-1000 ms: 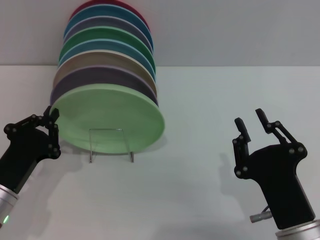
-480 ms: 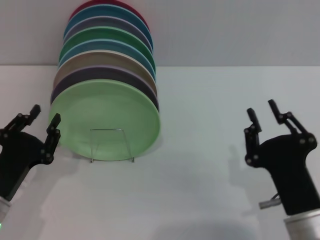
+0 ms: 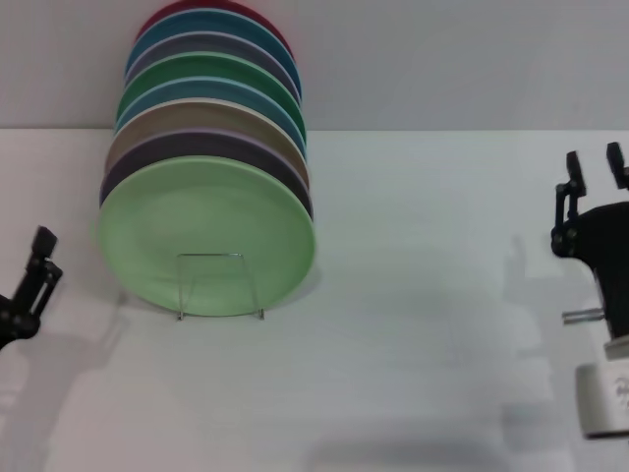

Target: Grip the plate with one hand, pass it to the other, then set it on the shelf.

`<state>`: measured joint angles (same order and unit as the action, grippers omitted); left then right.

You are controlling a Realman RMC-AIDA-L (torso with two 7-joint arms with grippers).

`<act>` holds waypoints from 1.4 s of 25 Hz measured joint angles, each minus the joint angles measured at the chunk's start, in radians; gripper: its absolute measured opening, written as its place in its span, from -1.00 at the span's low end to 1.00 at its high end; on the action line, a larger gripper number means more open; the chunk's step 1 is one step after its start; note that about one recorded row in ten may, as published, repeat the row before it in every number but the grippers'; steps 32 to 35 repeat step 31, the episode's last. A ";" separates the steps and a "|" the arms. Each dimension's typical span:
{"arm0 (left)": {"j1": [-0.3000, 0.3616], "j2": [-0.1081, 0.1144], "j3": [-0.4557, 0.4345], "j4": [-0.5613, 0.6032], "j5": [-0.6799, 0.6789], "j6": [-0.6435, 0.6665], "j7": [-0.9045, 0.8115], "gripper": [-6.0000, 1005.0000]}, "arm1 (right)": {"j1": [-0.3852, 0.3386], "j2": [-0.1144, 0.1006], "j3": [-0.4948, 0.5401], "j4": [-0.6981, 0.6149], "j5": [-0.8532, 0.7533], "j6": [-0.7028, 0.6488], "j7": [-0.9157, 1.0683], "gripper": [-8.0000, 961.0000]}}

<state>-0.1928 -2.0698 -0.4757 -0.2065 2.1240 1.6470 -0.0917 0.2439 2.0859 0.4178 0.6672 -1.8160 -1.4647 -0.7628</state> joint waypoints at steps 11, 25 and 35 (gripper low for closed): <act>-0.036 -0.002 -0.136 -0.029 -0.001 -0.088 -0.072 0.56 | 0.089 -0.010 0.012 -0.219 -0.013 0.048 0.440 -0.12; -0.050 -0.003 -0.174 -0.034 -0.002 -0.132 -0.072 0.55 | 0.169 -0.004 0.027 -0.351 -0.003 0.117 0.599 0.36; -0.060 -0.003 -0.181 -0.033 -0.003 -0.164 -0.075 0.54 | 0.202 -0.002 0.030 -0.368 -0.003 0.129 0.600 0.37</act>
